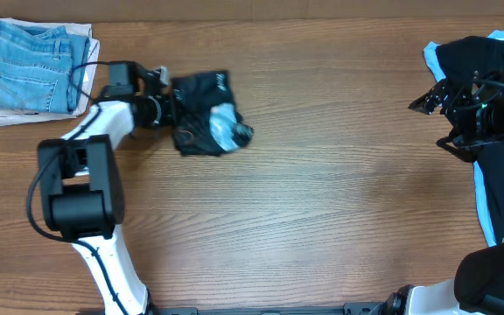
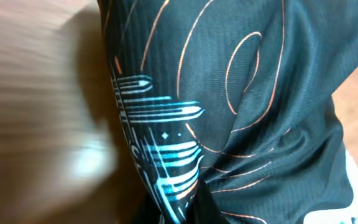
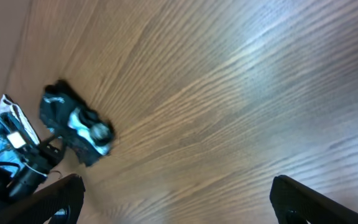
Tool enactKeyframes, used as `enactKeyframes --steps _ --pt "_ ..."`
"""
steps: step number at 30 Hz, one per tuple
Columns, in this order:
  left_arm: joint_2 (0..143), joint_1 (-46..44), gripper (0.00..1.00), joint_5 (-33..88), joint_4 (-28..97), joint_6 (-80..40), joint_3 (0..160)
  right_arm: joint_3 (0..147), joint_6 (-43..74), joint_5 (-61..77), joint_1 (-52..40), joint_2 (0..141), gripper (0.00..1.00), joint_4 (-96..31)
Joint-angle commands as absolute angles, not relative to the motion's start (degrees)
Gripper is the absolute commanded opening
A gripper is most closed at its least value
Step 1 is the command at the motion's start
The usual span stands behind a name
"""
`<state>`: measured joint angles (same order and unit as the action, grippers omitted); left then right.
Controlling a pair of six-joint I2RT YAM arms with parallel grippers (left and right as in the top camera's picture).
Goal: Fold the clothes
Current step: 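Carry the bundle with the left gripper onto the jeans stack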
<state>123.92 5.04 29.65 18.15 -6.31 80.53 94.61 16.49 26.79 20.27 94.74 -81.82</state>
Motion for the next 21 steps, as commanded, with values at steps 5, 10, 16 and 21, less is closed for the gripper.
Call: enactKeyframes --steps 5,10,16,21 --pt "125.84 10.98 0.04 17.06 12.91 -7.22 81.12 96.07 16.03 27.09 20.32 92.75 1.00 -84.68" --pt "125.84 14.92 0.04 15.62 7.20 -8.97 81.43 96.07 16.27 27.11 20.32 92.75 1.00 -86.85" --pt "125.84 18.46 0.04 14.44 7.22 -12.49 85.97 96.07 16.29 27.11 20.32 92.75 1.00 -87.81" --pt "125.84 20.67 0.04 16.47 10.85 -12.49 93.21 96.07 16.49 27.11 20.32 92.75 1.00 -88.03"
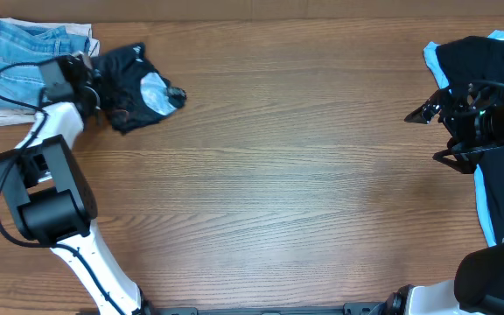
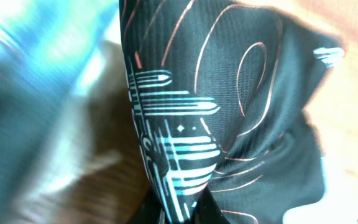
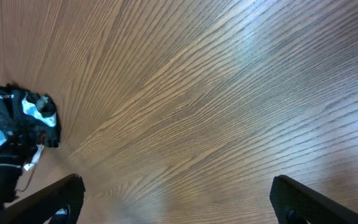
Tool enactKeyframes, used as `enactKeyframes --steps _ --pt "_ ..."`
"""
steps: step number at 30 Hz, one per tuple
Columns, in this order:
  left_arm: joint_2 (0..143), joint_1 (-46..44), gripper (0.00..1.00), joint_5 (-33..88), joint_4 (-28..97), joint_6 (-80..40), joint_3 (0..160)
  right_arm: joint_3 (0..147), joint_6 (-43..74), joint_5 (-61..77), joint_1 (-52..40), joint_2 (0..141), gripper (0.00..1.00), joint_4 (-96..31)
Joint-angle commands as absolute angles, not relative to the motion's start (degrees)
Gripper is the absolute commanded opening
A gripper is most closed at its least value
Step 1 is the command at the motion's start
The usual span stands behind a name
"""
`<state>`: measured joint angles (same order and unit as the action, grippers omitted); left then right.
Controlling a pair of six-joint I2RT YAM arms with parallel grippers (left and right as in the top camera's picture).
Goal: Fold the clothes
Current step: 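Carry the bundle with the left gripper onto the jeans stack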
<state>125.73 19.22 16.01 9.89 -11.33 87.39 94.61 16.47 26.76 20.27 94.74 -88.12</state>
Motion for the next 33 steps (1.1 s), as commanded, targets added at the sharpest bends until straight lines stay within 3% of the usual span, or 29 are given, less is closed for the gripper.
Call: enactKeyframes --steps 1,20,33 --pt "125.84 20.80 0.04 16.58 11.64 -12.49 94.59 96.07 16.49 27.11 20.32 92.75 1.00 -88.01" --pt "125.84 21.34 0.04 16.23 15.31 -16.75 109.03 96.07 16.49 27.14 20.32 92.75 1.00 -90.26" --pt "125.84 28.14 0.07 11.99 17.78 -16.23 110.08 96.07 16.49 27.14 20.32 92.75 1.00 -90.78"
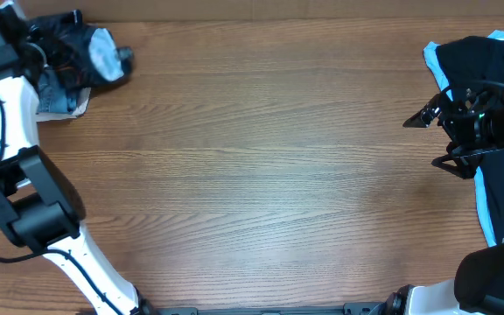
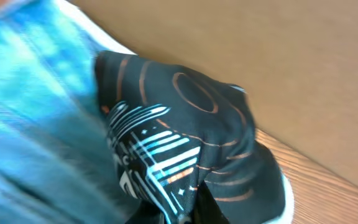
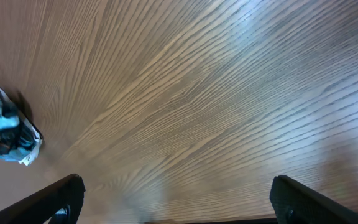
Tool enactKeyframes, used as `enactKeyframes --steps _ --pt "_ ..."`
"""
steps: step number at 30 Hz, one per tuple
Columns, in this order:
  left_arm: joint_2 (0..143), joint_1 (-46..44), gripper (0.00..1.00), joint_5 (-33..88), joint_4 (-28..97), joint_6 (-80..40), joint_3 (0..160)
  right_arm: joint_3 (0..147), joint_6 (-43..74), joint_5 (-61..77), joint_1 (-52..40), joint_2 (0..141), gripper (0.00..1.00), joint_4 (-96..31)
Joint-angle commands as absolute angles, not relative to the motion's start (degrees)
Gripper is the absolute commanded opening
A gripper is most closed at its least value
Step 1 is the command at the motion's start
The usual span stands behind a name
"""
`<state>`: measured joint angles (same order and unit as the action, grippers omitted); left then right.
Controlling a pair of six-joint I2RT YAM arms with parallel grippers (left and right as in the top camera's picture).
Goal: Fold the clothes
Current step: 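Carry the bundle with the left gripper onto the jeans stack, then press and adjust the bundle on the jeans stack with the left gripper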
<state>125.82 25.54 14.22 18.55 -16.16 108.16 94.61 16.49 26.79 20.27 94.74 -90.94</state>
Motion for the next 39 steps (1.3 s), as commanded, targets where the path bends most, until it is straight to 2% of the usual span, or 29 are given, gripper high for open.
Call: enactKeyframes --steps 1,12,16,20,21,23,25,27,33,39 --pt "125.84 28.71 0.08 11.97 17.72 -16.01 110.08 96.07 16.49 27.14 20.32 92.75 1.00 -90.78" --pt "125.97 34.65 0.11 9.61 19.27 -12.78 109.95 96.07 16.47 27.11 20.32 92.75 1.00 -90.61" --pt "126.30 35.73 0.19 8.23 19.66 -12.53 109.84 96.07 16.47 27.11 20.32 92.75 1.00 -90.63" --pt "127.33 36.01 0.23 5.08 19.57 -12.36 109.19 96.07 16.47 27.11 20.32 92.75 1.00 -90.65" --pt "128.01 36.01 0.30 4.40 19.66 -12.23 109.19 96.07 16.45 27.11 20.32 92.75 1.00 -90.78" --pt "129.19 36.01 0.56 4.27 19.92 -12.21 109.19 96.07 16.45 27.11 20.32 92.75 1.00 -90.94" --pt "130.28 36.01 0.63 4.27 20.47 -12.23 109.19 96.07 16.45 27.11 20.32 92.73 1.00 -91.05" --pt "130.87 36.01 0.78 4.16 21.06 -12.19 109.19 96.07 16.45 27.11 20.32 92.75 1.00 -91.20" --pt "128.46 35.86 0.85 4.54 22.74 -12.25 109.73 96.07 16.40 27.11 20.32 92.75 1.00 -91.44" --pt "121.03 35.14 0.92 10.87 21.93 -12.78 109.73 96.07 16.21 27.11 20.32 92.75 1.00 -91.44"
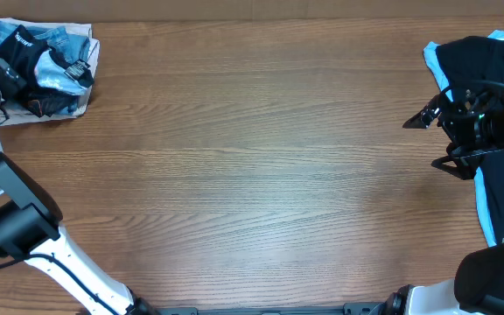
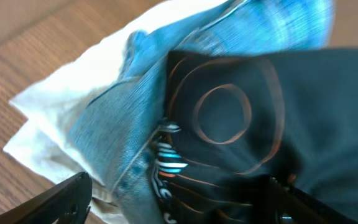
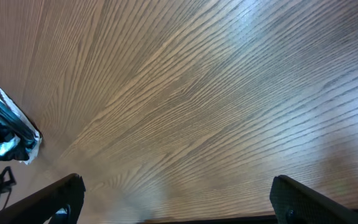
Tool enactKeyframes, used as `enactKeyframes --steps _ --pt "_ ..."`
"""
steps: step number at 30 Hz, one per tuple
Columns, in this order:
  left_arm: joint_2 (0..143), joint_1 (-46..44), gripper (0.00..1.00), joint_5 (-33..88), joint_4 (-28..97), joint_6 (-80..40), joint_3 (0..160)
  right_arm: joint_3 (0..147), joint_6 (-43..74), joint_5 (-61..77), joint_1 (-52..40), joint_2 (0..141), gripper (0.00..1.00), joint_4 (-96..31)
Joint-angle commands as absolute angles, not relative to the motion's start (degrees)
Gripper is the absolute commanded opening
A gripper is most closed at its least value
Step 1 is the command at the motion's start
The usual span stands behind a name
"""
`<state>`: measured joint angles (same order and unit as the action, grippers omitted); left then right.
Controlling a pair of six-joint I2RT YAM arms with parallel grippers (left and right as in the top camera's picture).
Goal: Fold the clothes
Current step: 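Press and adjust the bundle on the jeans stack with the left gripper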
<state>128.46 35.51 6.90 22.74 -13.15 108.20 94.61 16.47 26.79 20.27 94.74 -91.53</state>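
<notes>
A folded black garment (image 1: 26, 54) with copper rings and teal print lies on top of the folded blue jeans (image 1: 64, 39) at the far left corner. In the left wrist view the black garment (image 2: 247, 118) covers the jeans (image 2: 120, 146), which rest on a white cloth (image 2: 55, 118). My left gripper (image 1: 3, 77) is open just over this stack, its fingers (image 2: 73, 193) spread wide with nothing pinched. My right gripper (image 1: 431, 140) hangs open above bare table at the right.
A heap of dark and light-blue clothes (image 1: 488, 61) sits at the right edge behind the right arm. The wooden table (image 1: 261, 175) stretches between the two arms. The left stack (image 3: 5, 134) shows small in the right wrist view.
The left gripper was shut on the black garment at the stack's edge. Now the garment lies on the jeans and the gripper is open. The right arm is unchanged.
The left gripper first held the bundled black garment on the table to the right of the jeans stack. It then held it nearer the stack, then at the stack's edge. Now the garment rests on the jeans, released. The right gripper stayed open at the right.
</notes>
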Motion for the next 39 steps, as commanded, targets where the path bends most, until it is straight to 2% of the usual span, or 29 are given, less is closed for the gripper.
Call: enactKeyframes --steps 1,7,9,11,14,15,16,27,39 --pt "119.96 34.96 0.92 11.07 21.89 -13.37 109.73 96.07 16.21 27.11 20.32 92.75 1.00 -91.42" --pt "115.59 33.58 0.79 13.28 23.03 -14.17 109.73 96.07 15.99 27.09 20.32 92.75 1.00 -90.98" --pt "115.48 32.86 0.72 16.38 24.53 -14.15 109.73 96.07 15.99 27.11 20.32 92.75 1.00 -90.72" --pt "115.98 31.62 0.56 17.45 27.00 -14.17 109.71 96.07 15.97 27.09 20.32 92.75 1.00 -90.54" --pt "117.34 29.61 0.22 16.08 30.28 -14.31 109.71 96.07 15.31 27.11 20.32 92.75 1.00 -90.54" --pt "117.84 28.91 0.07 14.52 31.46 -14.74 109.71 96.07 14.66 27.09 20.32 92.75 1.00 -90.54" --pt "118.61 28.18 0.04 12.10 32.64 -16.10 109.71 96.07 14.46 27.09 20.32 92.75 1.00 -90.56" --pt "126.23 25.96 0.04 6.13 33.08 -21.50 109.71 96.07 14.48 27.09 20.32 92.75 1.00 -90.35" --pt "134.45 26.48 0.04 1.52 19.97 -22.81 109.71 96.07 14.57 27.11 20.32 92.75 1.00 -91.26"
